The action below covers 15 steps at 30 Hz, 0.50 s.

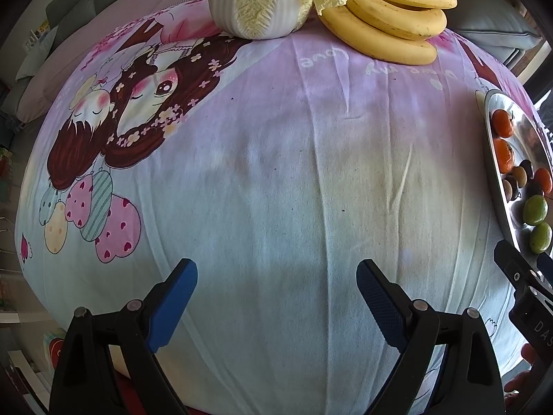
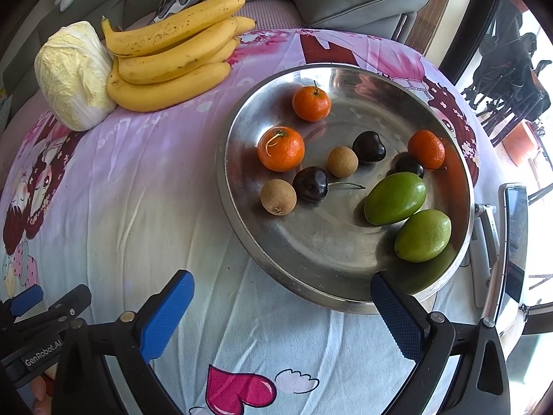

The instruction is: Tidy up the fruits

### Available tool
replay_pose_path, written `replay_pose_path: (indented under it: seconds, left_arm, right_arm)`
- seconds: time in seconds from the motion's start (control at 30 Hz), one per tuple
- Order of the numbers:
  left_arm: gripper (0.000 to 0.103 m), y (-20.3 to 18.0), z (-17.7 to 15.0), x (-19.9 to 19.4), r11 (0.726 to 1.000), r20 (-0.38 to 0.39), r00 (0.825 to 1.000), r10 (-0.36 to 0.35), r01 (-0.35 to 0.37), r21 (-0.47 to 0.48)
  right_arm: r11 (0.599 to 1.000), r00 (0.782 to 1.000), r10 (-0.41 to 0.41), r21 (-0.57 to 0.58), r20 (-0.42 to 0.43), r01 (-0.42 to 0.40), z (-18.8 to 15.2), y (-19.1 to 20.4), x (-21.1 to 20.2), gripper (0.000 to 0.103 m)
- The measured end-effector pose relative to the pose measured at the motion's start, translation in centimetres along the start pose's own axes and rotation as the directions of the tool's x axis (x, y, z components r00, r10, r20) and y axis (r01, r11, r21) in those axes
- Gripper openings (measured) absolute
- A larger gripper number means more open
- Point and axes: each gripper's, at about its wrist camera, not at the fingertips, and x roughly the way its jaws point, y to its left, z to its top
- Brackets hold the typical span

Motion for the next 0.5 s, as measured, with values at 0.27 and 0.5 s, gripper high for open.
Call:
replay_pose_path:
  seconds: [0.27,0.5]
  left_arm:
    - [0.094,0.02,-0.03,0.07,1.000,-0.003,1.000,0.000,0.000,-0.002]
    - [0.094,0.06,0.01,0.12,1.000,-0.005,1.000,-0.001,0.001,-0.002]
  right_arm:
    - [1.000,1.000,-0.001,-0.004,-0.003,0.001,0.02,0.04,0.03,0.103]
    - [1.000,1.000,-0.002,-0.005,-0.003,0.002,-0.01,0.06,0.08,0.103]
